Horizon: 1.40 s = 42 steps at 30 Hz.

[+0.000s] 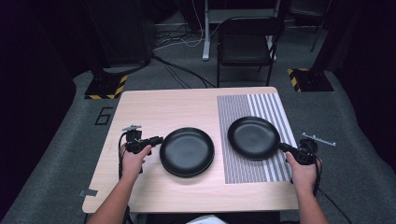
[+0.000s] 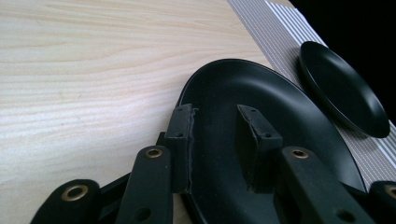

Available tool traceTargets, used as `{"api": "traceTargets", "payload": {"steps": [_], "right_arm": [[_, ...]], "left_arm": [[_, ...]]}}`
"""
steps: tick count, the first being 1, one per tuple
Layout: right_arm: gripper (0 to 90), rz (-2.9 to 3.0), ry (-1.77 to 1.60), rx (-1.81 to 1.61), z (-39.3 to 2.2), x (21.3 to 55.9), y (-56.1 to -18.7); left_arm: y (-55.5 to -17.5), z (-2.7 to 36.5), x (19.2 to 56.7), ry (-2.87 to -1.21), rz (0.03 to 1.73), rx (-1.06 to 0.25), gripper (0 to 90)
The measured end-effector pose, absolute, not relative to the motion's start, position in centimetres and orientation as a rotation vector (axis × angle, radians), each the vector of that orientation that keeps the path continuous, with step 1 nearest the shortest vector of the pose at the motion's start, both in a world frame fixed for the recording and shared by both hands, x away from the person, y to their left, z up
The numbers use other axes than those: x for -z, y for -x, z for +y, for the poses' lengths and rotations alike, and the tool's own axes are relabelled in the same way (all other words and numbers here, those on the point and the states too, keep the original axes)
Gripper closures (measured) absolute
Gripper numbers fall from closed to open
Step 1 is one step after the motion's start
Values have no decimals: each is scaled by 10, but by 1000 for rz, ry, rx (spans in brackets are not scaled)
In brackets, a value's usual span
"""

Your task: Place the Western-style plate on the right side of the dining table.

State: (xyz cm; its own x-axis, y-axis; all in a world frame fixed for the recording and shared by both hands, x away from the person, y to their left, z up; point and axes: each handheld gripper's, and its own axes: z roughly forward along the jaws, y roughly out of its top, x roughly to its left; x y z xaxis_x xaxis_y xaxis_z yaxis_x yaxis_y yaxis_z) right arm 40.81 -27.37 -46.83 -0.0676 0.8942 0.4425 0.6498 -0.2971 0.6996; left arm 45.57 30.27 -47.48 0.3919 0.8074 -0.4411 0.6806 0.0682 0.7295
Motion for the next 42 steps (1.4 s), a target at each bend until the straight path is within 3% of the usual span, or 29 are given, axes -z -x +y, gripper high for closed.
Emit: {"api": "traceTargets", "payload": {"steps": [10, 21, 26, 42], "right_arm": [[614, 1727, -1901, -1312, -267, 463, -407], [474, 1861, -1691, -1308, -260, 464, -398], [433, 1928, -1654, -1276, -256, 471, -391], [450, 1940, -1652, -1142, -269, 497, -381]], "left_arm": [[-444, 337, 476, -1594, 1385, -221, 573], [-430, 353, 477, -1644, 1406, -314, 407], [-422, 355, 479, -1699, 1408, -326, 400], [-431, 355, 509, -1846, 1384, -330, 410]]}}
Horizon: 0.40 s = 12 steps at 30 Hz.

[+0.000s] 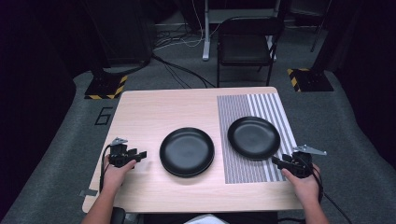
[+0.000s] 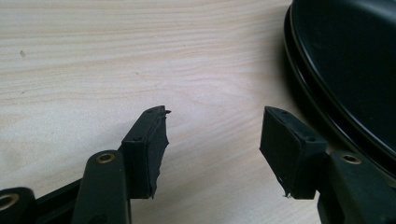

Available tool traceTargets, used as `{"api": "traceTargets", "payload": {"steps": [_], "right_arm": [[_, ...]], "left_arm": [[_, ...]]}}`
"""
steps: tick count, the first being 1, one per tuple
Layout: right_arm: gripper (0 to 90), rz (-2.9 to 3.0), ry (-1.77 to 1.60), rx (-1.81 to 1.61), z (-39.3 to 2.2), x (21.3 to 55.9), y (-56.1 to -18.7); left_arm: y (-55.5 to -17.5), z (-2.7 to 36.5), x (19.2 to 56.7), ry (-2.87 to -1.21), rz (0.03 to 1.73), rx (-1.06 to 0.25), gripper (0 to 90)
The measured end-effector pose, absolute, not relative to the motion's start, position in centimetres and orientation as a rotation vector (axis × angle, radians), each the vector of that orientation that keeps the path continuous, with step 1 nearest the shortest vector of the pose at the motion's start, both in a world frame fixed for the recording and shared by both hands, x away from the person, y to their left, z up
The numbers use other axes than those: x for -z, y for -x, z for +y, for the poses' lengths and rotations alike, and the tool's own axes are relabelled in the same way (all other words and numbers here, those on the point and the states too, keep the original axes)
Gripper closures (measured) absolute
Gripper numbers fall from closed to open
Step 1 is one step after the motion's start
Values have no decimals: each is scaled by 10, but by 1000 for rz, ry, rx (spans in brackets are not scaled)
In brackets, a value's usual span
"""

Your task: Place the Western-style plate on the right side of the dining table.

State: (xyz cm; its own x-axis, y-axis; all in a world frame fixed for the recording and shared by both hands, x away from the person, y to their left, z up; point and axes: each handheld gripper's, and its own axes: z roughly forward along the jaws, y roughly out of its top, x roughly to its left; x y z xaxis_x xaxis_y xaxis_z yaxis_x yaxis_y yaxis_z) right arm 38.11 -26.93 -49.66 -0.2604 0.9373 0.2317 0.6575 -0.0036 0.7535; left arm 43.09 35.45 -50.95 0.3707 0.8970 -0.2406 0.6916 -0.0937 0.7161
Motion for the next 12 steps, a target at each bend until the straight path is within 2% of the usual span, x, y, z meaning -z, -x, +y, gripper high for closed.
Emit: {"api": "traceTargets", "payload": {"steps": [12], "right_arm": [[450, 1883, -1676, -1039, -292, 507, -376]], "left_arm": [[-439, 347, 510, -1880, 1374, -368, 399]]}}
